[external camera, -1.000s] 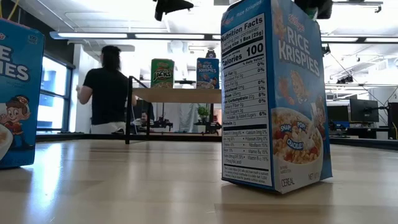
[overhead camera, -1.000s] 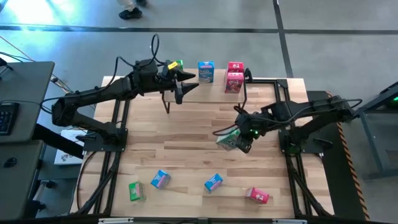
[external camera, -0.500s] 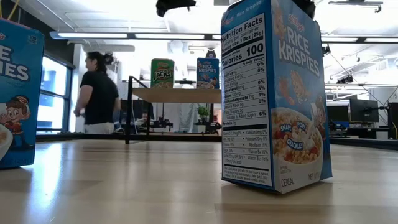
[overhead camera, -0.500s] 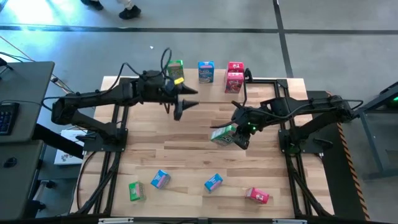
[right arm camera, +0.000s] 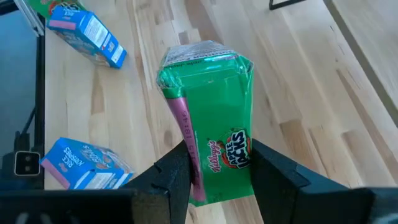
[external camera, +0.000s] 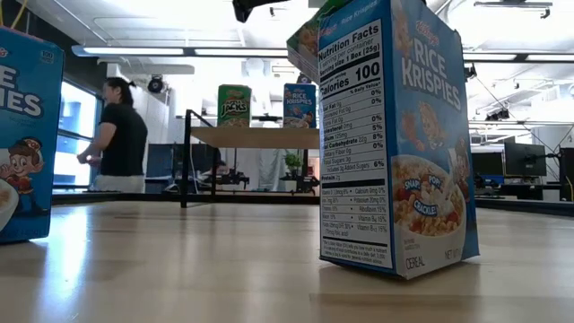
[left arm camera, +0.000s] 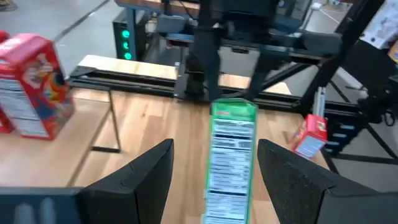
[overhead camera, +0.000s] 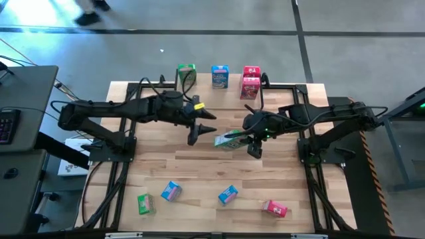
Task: Stack cereal on shelf
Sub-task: Put the bottom green cereal box on the shelf
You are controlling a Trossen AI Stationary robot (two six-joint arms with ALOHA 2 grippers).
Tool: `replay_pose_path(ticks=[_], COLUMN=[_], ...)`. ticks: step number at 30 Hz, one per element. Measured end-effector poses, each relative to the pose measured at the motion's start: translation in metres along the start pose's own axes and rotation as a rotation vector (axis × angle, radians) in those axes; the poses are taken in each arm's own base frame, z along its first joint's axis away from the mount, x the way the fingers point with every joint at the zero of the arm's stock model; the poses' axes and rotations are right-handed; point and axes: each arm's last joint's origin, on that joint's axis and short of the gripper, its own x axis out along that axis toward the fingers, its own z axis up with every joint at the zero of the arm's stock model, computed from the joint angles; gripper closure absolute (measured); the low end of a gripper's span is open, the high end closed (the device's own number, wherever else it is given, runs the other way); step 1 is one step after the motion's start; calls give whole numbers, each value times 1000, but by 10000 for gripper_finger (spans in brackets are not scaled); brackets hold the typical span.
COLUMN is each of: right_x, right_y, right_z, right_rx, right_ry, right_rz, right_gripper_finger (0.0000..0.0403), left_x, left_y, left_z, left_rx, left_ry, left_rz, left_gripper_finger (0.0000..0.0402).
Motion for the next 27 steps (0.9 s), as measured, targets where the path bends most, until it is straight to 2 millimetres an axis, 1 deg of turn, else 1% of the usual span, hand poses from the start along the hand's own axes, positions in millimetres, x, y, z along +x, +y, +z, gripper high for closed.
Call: replay_pose_path(ticks=[7,15,17,24,27], right_x=[0,0,0,0,0], right_y=[0,1,1,1,1], right_z=[1,3,3,3,2], right_rx=[0,0,2,3,7], right_ry=[-6,-29,-30,-26,-21], right_rz=[3,10,8,13,13], right_gripper_finger=[265,265,265,265,265], left_x=[13,38,44,57,58], left_y=[-12,-21,-23,-22,-22], left_z=[-8,-24,-26,-35,-35], left_rx=[-15,-7,-3,-23,-22], left_ry=[37,108,103,135,133], left_rz=[-31,-53,-60,-54,-55], left_gripper_finger=[178,178,178,178,178])
